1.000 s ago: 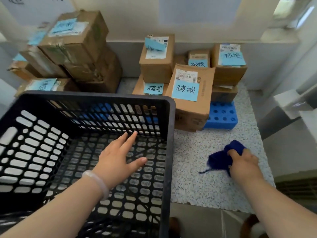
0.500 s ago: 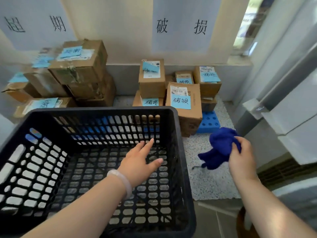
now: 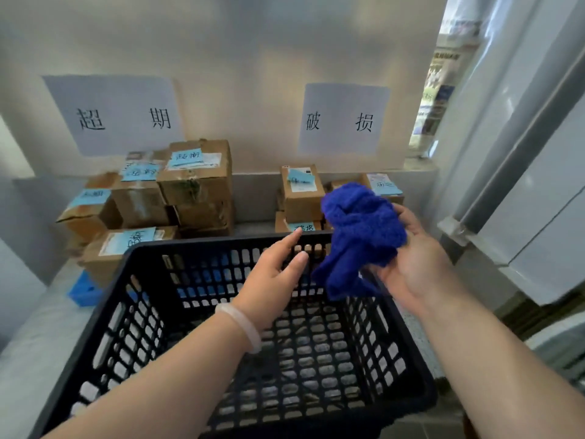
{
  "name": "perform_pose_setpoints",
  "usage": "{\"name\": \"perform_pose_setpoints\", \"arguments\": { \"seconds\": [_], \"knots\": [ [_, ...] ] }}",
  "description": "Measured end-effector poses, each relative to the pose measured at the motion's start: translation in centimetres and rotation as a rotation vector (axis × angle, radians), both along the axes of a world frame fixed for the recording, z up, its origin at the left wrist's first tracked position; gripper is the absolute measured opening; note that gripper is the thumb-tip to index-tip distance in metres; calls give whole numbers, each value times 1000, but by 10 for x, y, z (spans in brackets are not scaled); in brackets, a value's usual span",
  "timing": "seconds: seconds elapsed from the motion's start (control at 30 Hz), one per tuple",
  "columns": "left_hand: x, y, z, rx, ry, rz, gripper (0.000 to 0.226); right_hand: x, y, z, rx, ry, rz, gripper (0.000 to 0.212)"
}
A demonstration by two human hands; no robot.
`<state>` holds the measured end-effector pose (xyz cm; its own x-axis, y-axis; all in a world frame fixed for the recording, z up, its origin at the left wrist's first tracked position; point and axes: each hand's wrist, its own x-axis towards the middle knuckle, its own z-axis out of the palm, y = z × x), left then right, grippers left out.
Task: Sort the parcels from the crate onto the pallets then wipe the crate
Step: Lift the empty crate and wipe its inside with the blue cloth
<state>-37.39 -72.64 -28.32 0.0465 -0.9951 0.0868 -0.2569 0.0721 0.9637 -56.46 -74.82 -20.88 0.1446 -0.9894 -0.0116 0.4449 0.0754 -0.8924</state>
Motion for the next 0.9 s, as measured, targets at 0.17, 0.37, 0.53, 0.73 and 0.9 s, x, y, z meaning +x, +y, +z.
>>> {"name": "perform_pose_setpoints", "arguments": {
  "seconds": [0.17, 0.37, 0.53, 0.73, 0.9],
  "knots": [
    [44, 22, 1, 110, 186, -94, 59, 59, 29, -33, 181, 39, 225, 32],
    [94, 44, -16, 288, 228, 128, 20, 117, 45, -73, 505, 78, 197, 34],
    [121, 53, -29, 457, 362, 268, 57, 135, 49, -91, 586, 124, 344, 57],
    [125, 56, -36, 437, 289, 246, 42, 144, 46, -100, 409, 358, 305, 61],
    [125, 54, -35, 409, 337, 82, 104, 136, 33, -111, 371, 384, 269, 67]
  ]
}}
